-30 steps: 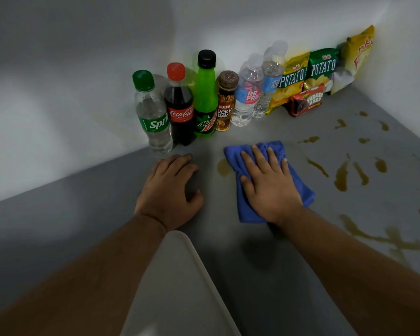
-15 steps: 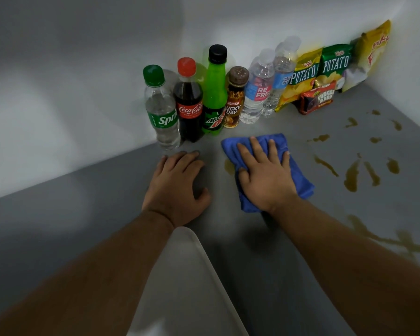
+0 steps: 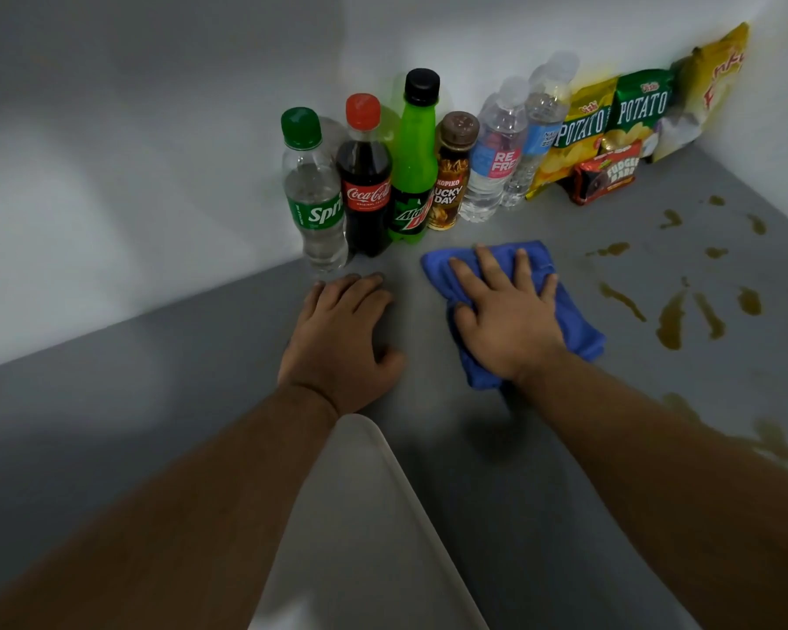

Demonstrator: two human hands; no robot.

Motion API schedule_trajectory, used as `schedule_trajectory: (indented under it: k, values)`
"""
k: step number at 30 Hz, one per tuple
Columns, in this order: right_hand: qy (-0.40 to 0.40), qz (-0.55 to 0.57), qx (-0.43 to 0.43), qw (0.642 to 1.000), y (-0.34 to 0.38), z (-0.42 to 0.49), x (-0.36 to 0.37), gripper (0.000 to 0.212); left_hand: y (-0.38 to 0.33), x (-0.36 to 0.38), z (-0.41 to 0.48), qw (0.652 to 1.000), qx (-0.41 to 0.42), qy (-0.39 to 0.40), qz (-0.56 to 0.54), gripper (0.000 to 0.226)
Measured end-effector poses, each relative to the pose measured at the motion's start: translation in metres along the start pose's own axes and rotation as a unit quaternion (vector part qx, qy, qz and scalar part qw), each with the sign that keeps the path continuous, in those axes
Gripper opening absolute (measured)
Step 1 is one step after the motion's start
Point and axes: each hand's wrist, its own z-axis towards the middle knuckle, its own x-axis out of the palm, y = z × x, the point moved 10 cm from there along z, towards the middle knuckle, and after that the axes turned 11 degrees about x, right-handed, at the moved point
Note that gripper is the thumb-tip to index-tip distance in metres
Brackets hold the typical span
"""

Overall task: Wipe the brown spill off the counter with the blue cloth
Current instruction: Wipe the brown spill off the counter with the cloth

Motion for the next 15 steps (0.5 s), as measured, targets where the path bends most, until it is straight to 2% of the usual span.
schedule_trajectory:
  k: [4,7,11,15]
  values:
    - [-0.007,-0.006,-0.086,0.996,0.018,-0.037,0.003,0.063,0.0,0.0,0.0,1.0,0.008,-0.004,-0.005,0.069]
    - [0.004,0.004,-0.142,0.99,-0.004,-0.062,0.005,0.062,0.001,-0.001,0.0,1.0,0.01,-0.01,-0.008,0.068]
    - [-0.001,0.006,-0.094,0.996,-0.039,-0.049,0.0,0.067,0.001,0.0,0.0,1.0,0.008,0.0,-0.005,0.066]
    - [-0.019,0.005,-0.01,1.0,-0.019,-0.025,0.003,0.068,0.0,0.0,0.001,1.0,0.006,0.012,-0.004,0.068]
